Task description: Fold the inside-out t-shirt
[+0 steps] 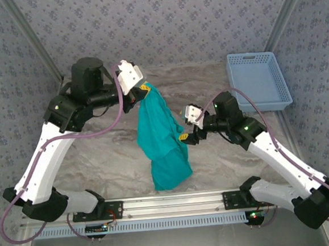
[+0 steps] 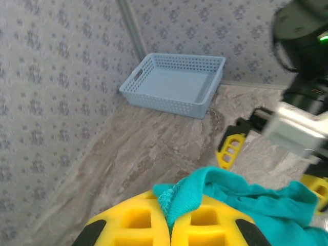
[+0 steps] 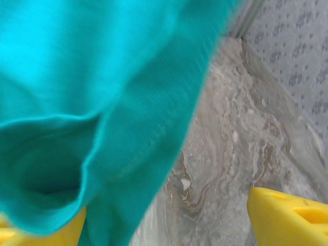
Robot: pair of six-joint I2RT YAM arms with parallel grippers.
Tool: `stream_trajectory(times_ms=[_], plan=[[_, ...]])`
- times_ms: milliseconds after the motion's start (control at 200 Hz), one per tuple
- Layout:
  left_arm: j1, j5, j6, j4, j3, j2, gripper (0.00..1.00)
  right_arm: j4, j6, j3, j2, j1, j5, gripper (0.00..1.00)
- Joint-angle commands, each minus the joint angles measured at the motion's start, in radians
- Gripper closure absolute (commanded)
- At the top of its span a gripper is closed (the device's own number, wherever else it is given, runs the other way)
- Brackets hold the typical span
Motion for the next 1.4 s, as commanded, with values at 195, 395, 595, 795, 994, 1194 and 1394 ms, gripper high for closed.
stream_trajectory(times_ms=[195, 395, 595, 795, 994, 1194, 1394], plan=[[0.112, -0.144, -0.466, 0.238, -0.214, 0.050, 1.00, 0.097, 0.090, -0.030, 0.044, 0.000, 0.385, 0.16], [0.335, -0.088, -0.592, 0.281, -0.324, 0.255, 1.00, 0.017, 0.062, -0.001, 0.172, 0.020, 0.200, 0.19], [0.454, -0.057, -0.674, 0.342, -0.296, 0.520, 0.47, -0.068, 0.087, 0.052, 0.310, 0.056, 0.213, 0.21], [0.464, -0.185, -0.694, 0.296, -0.375, 0.440, 0.21, -0.164, 0.128, 0.055, 0.388, 0.099, 0.215, 0.21], [0.373, -0.181, -0.866, 0.334, -0.694, 0.302, 0.23, -0.175, 0.109, 0.018, 0.409, 0.132, 0.218, 0.22], [0.253, -0.213, -1.013, 0.395, -0.831, 0.279, 0.24, -0.179, 0.101, 0.017, 0.406, 0.131, 0.210, 0.24], [0.241, -0.299, -1.097, 0.400, -0.879, 0.258, 0.28, -0.178, 0.089, 0.016, 0.401, 0.133, 0.236, 0.25]])
